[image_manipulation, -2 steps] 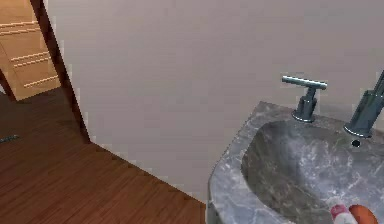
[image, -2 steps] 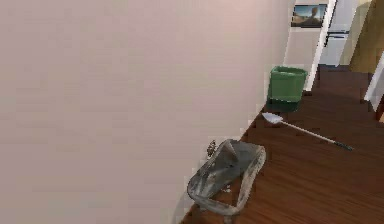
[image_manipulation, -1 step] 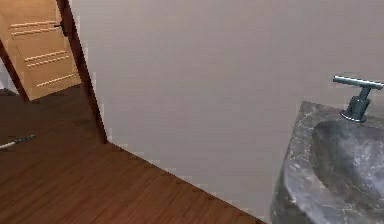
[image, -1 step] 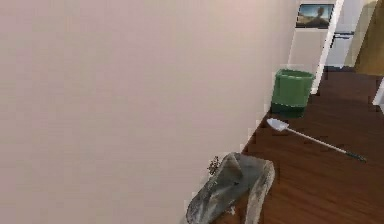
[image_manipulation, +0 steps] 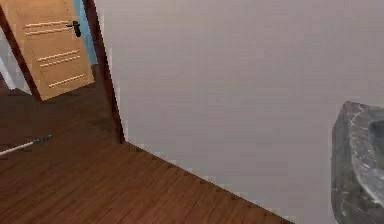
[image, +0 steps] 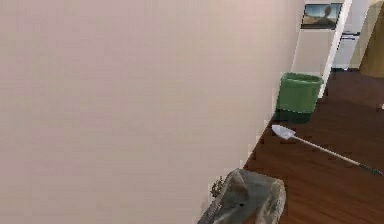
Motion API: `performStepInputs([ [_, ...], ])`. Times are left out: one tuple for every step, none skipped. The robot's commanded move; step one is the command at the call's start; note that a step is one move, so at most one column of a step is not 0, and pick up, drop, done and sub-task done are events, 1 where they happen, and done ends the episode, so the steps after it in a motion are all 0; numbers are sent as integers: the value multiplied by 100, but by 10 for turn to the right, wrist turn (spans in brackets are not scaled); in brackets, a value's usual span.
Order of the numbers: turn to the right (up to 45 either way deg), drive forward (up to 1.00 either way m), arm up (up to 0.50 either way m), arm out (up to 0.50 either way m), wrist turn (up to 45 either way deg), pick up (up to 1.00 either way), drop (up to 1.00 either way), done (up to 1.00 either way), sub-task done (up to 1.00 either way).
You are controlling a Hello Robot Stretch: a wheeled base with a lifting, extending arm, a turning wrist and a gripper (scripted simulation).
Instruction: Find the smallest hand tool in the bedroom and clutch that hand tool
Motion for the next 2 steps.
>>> performStepInputs([
  [450,0,0,0,0,0,0,0,0],
  [450,0,0,0,0,0,0,0,0],
])
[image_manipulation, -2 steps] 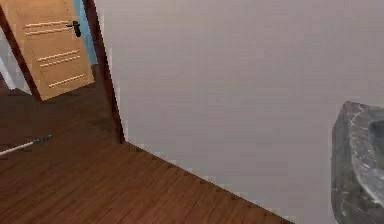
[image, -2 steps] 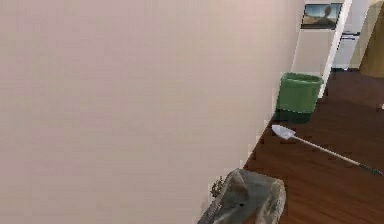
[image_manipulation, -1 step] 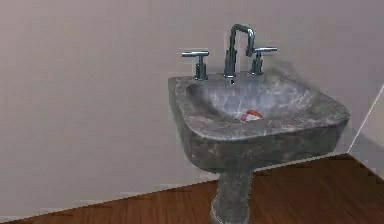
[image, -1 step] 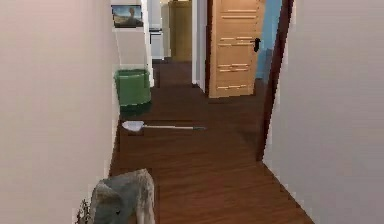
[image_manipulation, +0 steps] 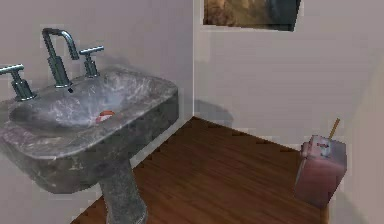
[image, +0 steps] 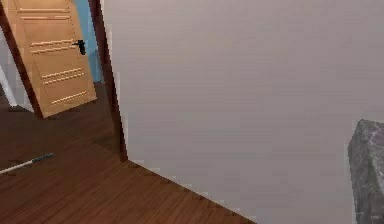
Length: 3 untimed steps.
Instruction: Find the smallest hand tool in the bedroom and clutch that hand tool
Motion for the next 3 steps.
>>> performStepInputs([
  [0,40,0,0,0,0,0,0,0],
  [-450,0,0,0,0,0,0,0,0],
  [0,100,0,0,0,0,0,0,0],
])
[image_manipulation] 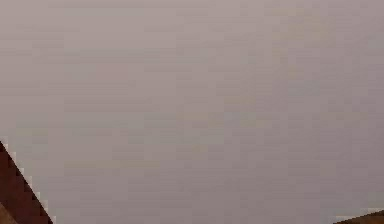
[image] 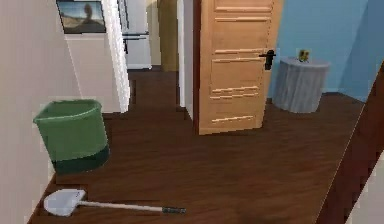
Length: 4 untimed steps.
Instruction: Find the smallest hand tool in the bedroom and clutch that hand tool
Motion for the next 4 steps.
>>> performStepInputs([
  [-60,0,0,0,0,0,0,0,0],
  [0,60,0,0,0,0,0,0,0],
  [450,0,0,0,0,0,0,0,0],
  [150,0,0,0,0,0,0,0,0],
])
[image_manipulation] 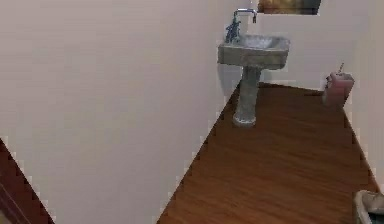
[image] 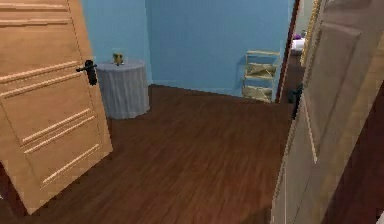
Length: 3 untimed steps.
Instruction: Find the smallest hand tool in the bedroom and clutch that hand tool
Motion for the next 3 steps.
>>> performStepInputs([
  [0,100,0,0,0,0,0,0,0],
  [60,0,0,0,0,0,0,0,0],
  [0,10,0,0,0,0,0,0,0],
])
